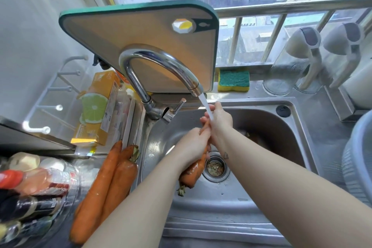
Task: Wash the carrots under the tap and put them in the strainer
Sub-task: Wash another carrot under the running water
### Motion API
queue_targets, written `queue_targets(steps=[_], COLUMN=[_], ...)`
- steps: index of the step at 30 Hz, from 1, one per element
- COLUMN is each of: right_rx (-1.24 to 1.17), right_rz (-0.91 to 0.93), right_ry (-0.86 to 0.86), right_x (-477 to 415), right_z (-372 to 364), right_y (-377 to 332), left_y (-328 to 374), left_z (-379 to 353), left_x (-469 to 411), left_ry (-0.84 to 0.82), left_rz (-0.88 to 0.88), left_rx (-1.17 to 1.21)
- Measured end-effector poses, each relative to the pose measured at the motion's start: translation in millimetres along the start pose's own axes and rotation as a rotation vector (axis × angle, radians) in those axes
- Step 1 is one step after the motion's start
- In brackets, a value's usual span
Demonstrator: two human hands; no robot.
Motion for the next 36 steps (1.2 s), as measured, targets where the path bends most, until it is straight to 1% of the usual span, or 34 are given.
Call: queue_targets(steps=[3, 6, 8, 11, 14, 16, 18, 20, 23, 26, 28, 30, 32, 36], right_rx=[0.056, 0.133, 0.150, 0.142, 0.166, 0.194, 0.267, 0.309, 0.320, 0.296, 0.330, 0.353, 0.354, 0.470], right_rz=[0.037, -0.036, -0.087, -0.132, -0.127, -0.098, -0.043, -0.011, -0.028, -0.058, -0.030, 0.009, 0.055, 0.252], right_ry=[-0.187, -0.365, -0.484, -0.565, -0.507, -0.442, -0.427, -0.481, -0.600, -0.745, -0.783, -0.762, -0.704, -0.471], right_x=[13.5, 25.8, 29.3, 32.4, 33.7, 34.9, 36.7, 37.8, 39.2, 47.1, 50.4, 46.9, 42.2, 35.6], right_z=[-0.3, 11.6, 21.2, 31.2, 34.0, 34.6, 34.6, 32.8, 30.4, 25.8, 24.2, 25.0, 26.7, 27.6], right_y=[2.7, 16.8, 21.2, 14.8, 10.8, 11.1, 10.0, 7.4, 2.4, -0.9, -0.8, 0.3, 0.1, -8.4], left_y=[0.7, -4.5, -8.2, -8.6, -4.7, -0.3, 0.3, -3.0, -7.0, -6.2, -7.2, -7.9, -7.7, -0.8], left_z=[-0.5, -4.9, -10.2, -19.1, -25.7, -29.1, -31.5, -29.6, -24.0, -17.8, -14.2, -14.2, -16.3, -23.9], left_x=[-8.5, -11.5, -10.3, -4.3, 4.9, 9.3, 9.6, 7.0, 2.9, 0.1, -2.7, -3.7, -4.9, -3.2], left_ry=[0.056, 0.035, -0.033, -0.201, -0.316, -0.344, -0.329, -0.267, -0.181, -0.094, -0.054, -0.064, -0.096, -0.136], left_rz=[0.063, 0.160, 0.185, 0.142, 0.113, 0.076, 0.044, 0.055, 0.093, 0.112, 0.129, 0.148, 0.134, 0.070], left_rx=[0.018, 0.119, 0.261, 0.490, 0.650, 0.666, 0.651, 0.599, 0.506, 0.518, 0.524, 0.537, 0.541, 0.591])
Point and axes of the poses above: each hand's wrist, its own x-axis away from the middle knuckle, its own z-axis out of the back of the hand, y = z × x, the point moved 7 cm from there along -x, towards the middle knuckle, and after that the axes turned 5 degrees about -x, right-handed, at the moved point
